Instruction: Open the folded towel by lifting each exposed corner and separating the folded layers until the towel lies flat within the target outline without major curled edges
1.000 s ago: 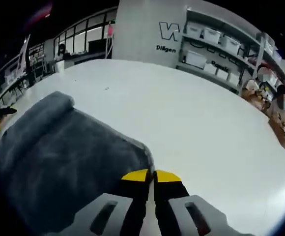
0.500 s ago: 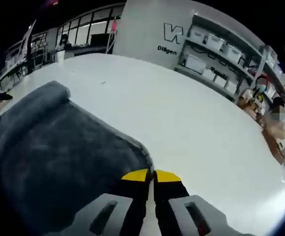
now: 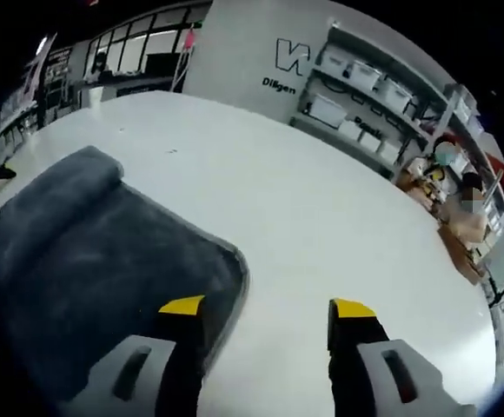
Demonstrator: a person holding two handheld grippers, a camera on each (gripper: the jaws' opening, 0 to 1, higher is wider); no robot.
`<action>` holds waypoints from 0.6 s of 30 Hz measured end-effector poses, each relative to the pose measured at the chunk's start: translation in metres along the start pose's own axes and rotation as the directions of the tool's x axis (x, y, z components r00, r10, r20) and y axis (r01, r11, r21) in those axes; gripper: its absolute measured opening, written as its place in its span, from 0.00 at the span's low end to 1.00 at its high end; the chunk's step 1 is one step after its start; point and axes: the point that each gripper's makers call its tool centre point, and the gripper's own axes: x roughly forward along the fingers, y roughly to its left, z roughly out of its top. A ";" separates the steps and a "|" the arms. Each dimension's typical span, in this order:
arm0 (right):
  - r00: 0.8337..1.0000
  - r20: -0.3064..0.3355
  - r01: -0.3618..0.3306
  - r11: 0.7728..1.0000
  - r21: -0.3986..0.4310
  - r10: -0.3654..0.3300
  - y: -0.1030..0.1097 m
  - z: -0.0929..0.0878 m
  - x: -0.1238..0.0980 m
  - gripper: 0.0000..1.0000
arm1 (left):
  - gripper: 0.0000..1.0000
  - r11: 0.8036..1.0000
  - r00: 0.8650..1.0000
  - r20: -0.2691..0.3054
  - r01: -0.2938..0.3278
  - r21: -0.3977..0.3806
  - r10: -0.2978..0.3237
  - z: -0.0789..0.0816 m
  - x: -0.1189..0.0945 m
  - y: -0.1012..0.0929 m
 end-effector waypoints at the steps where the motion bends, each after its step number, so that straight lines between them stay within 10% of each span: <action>1: 1.000 0.006 -0.007 1.000 0.012 0.007 0.003 -0.001 -0.005 0.65 | 0.98 1.000 1.000 0.000 0.001 0.001 -0.001 0.000 0.000 0.000; 10: 0.995 0.049 -0.092 0.995 0.032 0.091 0.057 -0.010 -0.051 0.88 | 0.98 0.998 0.998 0.033 0.062 -0.003 -0.062 0.006 0.001 -0.013; 18: 0.970 0.157 -0.196 0.979 0.048 0.186 0.108 0.003 -0.084 0.90 | 0.97 0.996 0.995 0.040 0.091 0.019 -0.091 0.008 0.003 -0.021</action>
